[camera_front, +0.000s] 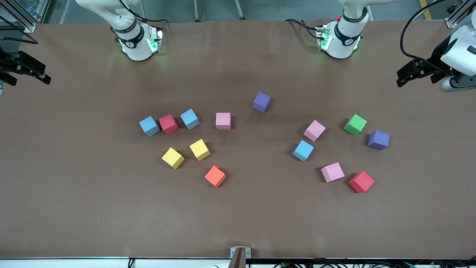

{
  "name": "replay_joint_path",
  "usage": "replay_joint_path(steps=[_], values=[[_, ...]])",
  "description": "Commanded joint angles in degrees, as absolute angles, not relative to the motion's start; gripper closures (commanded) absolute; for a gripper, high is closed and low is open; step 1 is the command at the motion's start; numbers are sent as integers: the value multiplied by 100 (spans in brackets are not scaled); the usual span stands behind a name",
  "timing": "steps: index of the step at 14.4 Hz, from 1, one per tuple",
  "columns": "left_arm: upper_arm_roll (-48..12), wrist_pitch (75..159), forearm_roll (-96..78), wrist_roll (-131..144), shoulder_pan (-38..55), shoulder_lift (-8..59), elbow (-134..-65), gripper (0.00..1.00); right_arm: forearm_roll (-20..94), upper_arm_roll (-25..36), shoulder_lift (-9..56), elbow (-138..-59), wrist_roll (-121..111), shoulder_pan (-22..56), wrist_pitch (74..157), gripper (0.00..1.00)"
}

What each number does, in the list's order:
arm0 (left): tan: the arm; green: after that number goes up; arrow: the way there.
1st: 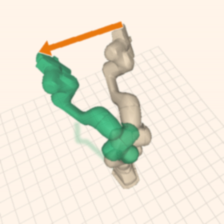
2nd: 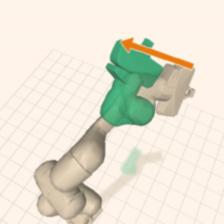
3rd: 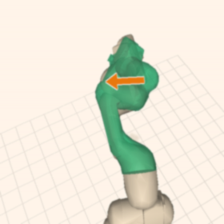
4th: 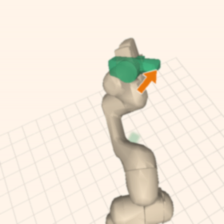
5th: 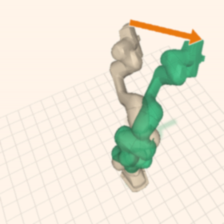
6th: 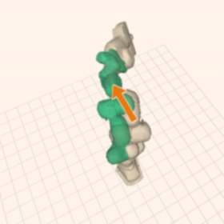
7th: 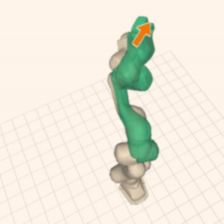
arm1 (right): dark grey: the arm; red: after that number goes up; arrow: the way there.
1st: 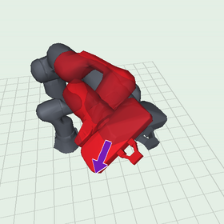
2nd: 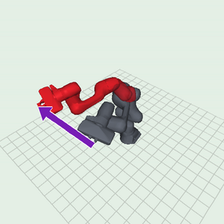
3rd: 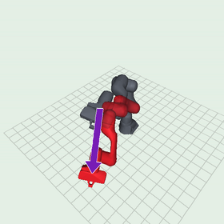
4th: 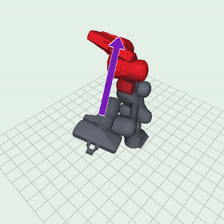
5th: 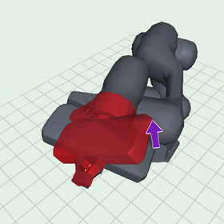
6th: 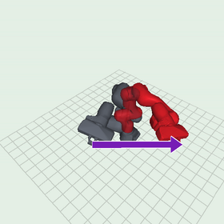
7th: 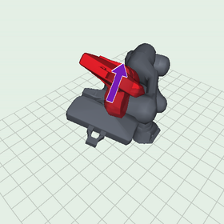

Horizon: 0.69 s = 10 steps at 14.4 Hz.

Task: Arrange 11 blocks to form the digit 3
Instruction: 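Reach the left gripper toward the purple cube near the table center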

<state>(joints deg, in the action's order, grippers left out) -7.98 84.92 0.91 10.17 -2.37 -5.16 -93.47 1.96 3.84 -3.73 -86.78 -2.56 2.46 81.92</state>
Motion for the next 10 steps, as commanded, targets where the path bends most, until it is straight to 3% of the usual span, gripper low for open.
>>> replay_joint_path(steps=[1,7,10], values=[[-870,8446,88,1046,-229,-457,-9237,0,19,404,-369,-8666,-211,308,8183,0],[-870,8446,88,976,-237,-53,-8798,0,-123,404,-369,-8736,-167,299,8262,0],[-1010,8446,53,1081,-141,88,-8955,0,-79,404,-378,-8745,-158,299,8262,0]])
